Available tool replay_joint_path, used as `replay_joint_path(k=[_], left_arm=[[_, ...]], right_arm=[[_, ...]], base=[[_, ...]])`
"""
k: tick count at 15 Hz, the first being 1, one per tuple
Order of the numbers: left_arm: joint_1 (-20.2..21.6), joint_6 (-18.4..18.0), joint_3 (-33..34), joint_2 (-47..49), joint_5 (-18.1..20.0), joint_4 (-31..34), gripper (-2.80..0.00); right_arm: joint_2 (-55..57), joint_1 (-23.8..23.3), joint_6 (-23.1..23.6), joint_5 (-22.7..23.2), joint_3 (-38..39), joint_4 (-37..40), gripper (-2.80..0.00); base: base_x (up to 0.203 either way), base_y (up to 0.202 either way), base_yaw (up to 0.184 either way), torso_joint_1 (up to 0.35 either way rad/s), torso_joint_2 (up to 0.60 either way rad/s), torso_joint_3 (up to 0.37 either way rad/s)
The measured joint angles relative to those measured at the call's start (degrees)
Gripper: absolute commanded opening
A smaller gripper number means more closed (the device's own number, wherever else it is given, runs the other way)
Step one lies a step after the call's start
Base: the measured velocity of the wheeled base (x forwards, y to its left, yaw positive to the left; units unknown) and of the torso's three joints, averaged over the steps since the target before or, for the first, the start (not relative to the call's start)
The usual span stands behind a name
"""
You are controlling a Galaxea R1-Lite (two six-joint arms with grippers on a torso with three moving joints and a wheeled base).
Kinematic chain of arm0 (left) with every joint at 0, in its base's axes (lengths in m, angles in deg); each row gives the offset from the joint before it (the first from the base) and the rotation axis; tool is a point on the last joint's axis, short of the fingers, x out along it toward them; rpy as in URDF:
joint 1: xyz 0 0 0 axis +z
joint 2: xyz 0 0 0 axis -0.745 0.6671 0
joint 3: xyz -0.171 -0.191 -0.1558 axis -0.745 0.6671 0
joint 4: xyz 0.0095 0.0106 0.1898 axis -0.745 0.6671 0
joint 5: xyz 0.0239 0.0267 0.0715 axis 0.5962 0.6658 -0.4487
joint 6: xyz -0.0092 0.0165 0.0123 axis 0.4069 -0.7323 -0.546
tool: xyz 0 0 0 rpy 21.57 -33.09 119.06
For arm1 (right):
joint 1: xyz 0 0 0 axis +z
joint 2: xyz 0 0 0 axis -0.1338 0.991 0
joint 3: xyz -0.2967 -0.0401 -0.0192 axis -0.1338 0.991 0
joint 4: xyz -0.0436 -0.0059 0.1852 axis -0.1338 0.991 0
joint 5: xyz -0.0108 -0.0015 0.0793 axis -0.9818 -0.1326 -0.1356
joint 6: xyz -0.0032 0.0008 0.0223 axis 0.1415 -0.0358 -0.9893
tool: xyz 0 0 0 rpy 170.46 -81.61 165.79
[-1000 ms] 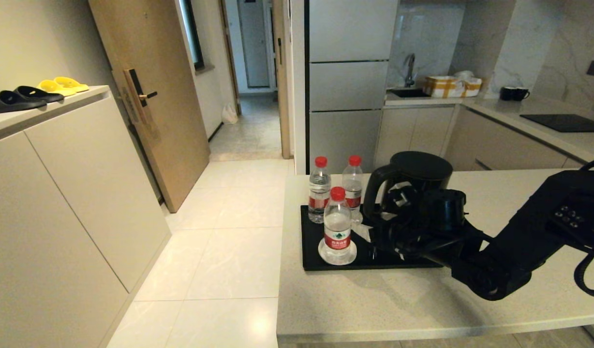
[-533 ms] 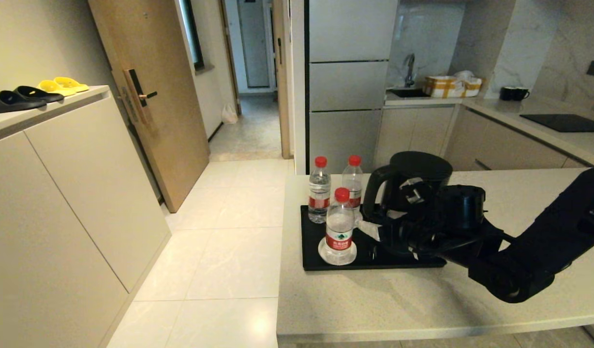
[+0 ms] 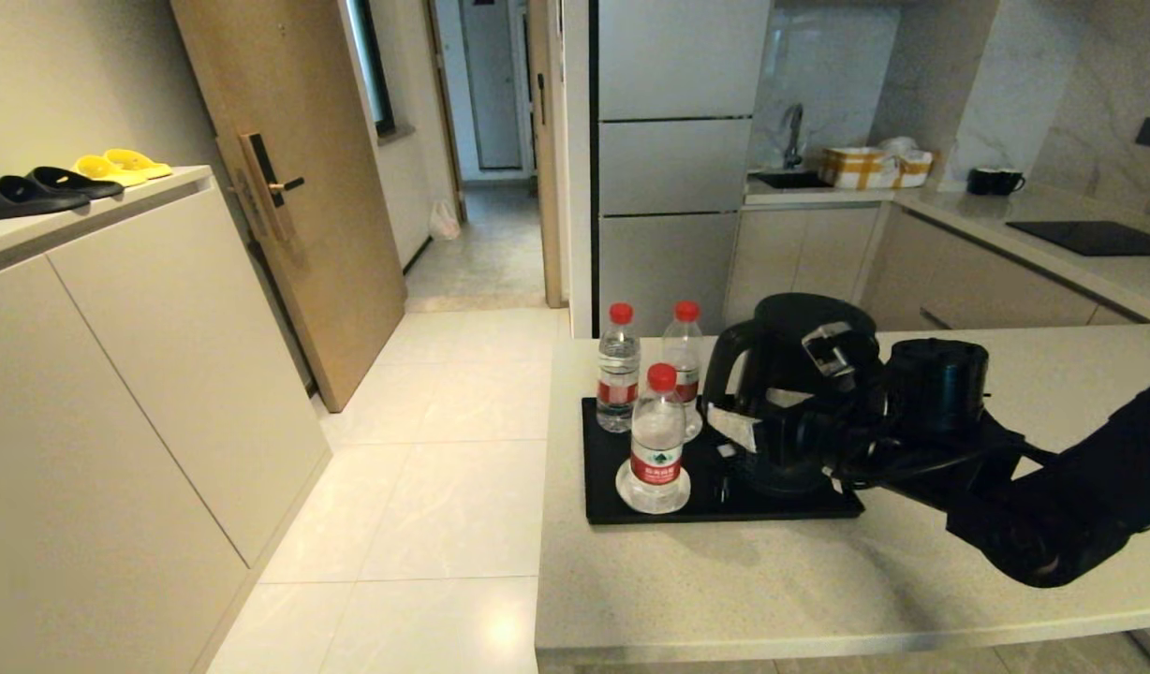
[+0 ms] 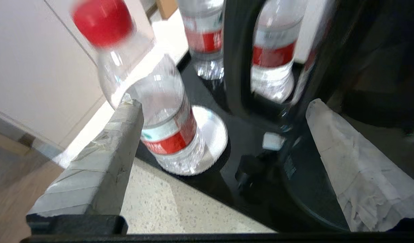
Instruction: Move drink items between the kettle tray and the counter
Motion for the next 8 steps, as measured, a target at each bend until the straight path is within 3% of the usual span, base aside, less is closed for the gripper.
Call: replay_joint_path(k=[1, 8], left_arm=[[0.0, 0.0, 0.0, 0.0, 0.0, 0.0, -2.8], [0.0, 0.0, 0.0, 0.0, 0.0, 0.0, -2.8]], right_arm=[[-0.7, -0.1, 0.0, 0.0, 0.0, 0.2, -2.8], [-4.0, -0.1, 0.0, -0.5, 0.0, 0.4, -2.8]], base=[[0.0, 0.0, 0.0, 0.0, 0.0, 0.0], [0.0, 0.0, 0.0, 0.0, 0.0, 0.0]])
